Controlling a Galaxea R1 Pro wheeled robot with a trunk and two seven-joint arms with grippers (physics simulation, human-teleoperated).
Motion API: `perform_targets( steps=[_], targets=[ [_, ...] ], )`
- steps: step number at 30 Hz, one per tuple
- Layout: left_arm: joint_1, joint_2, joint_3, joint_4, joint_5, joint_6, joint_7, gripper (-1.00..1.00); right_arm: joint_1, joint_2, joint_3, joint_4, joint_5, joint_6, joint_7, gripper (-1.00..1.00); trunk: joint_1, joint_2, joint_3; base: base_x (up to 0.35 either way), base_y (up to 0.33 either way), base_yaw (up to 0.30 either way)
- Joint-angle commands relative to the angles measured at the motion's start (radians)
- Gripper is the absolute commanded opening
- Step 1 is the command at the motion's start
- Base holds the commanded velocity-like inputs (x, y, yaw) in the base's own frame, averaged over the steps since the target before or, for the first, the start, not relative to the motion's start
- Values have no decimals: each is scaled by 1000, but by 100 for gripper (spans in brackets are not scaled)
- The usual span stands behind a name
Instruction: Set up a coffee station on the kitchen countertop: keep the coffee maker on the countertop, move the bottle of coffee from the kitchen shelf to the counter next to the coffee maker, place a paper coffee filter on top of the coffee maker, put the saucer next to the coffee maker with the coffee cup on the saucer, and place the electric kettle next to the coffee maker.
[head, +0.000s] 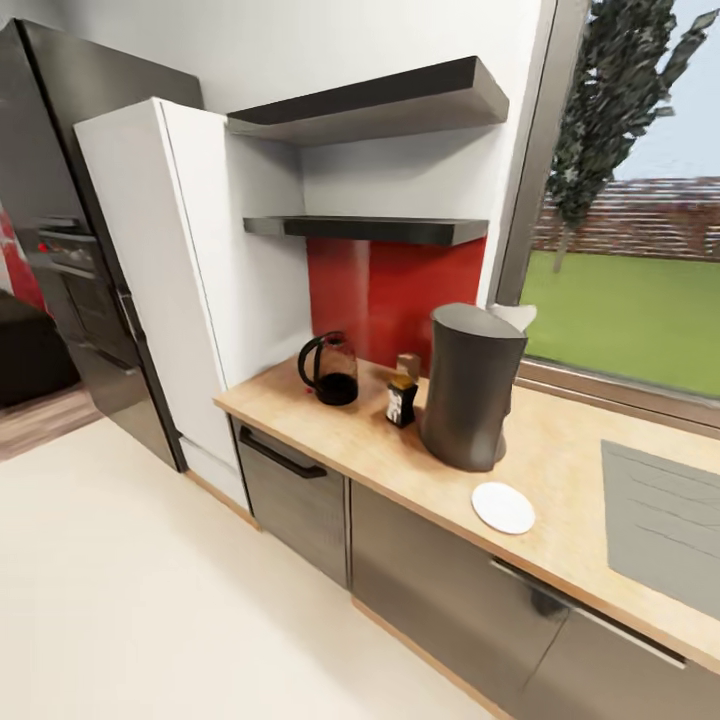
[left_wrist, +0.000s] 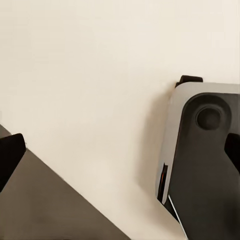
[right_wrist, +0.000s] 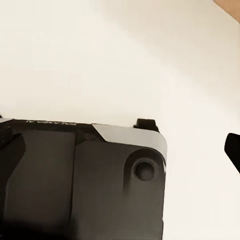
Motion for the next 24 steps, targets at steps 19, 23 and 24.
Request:
perform_targets(
  steps=[19,23,24],
  targets=[
    [-1,0,7,2,-11,-4,-4,100,-1,-1,8,1,-9,-1,1,100,1,-2,-4,203,267,240],
    [-1,0,7,2,-11,-4,-5,100,-1,0,10,1,-7,-1,1,100,1,-2,-4,282,223,23],
    [-1,0,7,2,-12,-4,-6,100,-1,0,10,1,-6,-1,2,100,1,-2,-4,283,222,8]
  ],
)
